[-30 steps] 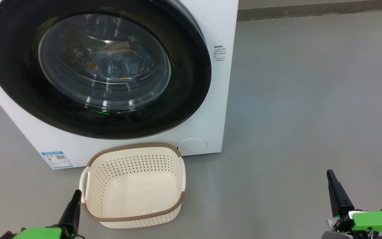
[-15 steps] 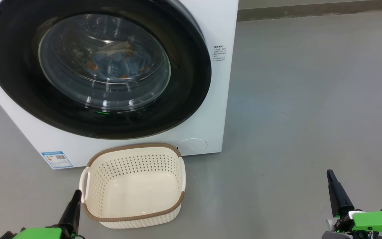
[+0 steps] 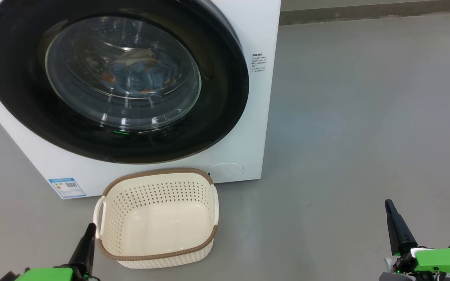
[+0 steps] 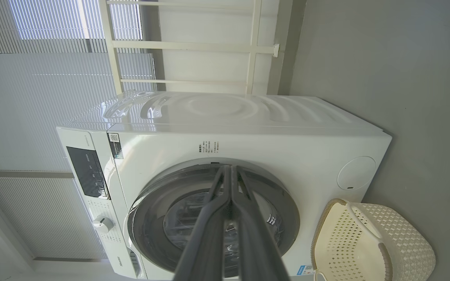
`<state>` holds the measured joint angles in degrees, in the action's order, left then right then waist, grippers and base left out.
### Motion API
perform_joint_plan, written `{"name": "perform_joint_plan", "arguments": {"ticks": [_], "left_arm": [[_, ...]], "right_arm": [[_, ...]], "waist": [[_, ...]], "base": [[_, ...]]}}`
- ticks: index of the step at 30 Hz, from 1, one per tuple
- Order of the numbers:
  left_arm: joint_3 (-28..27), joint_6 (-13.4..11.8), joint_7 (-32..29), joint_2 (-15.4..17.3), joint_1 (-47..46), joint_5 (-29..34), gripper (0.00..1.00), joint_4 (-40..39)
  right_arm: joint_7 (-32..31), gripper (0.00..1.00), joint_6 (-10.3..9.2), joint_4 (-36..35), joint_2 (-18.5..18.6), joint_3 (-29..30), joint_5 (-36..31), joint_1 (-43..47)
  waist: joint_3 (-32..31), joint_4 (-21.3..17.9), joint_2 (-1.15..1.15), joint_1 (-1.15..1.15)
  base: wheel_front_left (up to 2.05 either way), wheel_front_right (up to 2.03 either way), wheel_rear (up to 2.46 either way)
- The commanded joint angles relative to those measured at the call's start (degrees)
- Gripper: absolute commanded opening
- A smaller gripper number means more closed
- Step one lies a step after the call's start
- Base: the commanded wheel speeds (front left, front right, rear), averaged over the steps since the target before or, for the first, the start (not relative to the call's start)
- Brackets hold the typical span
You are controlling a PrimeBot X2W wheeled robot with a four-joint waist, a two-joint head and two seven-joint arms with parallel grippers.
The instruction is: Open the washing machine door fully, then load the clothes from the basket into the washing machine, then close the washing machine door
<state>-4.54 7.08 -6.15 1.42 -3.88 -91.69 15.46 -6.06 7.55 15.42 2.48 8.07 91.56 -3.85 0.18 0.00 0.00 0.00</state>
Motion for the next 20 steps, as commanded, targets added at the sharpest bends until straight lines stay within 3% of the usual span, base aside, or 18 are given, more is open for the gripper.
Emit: {"name": "perform_joint_plan", "arguments": {"ticks": [1, 20], "left_arm": [[-2.0, 0.4, -0.3, 1.5, -2.3, -0.5, 0.00, -1.4], [-2.0, 0.4, -0.3, 1.5, -2.3, -0.5, 0.00, -1.4]], "right_arm": [[-0.4, 0.00, -0.06, -1.4, 0.4, -1.6, 0.6, -2.3], [-0.4, 0.00, -0.06, -1.4, 0.4, -1.6, 0.6, -2.3]], "waist": [[0.0, 0.0, 0.00, 0.00], [0.0, 0.0, 0.00, 0.00]], "base": [[0.00, 0.00, 0.00], [0.00, 0.00, 0.00]]}}
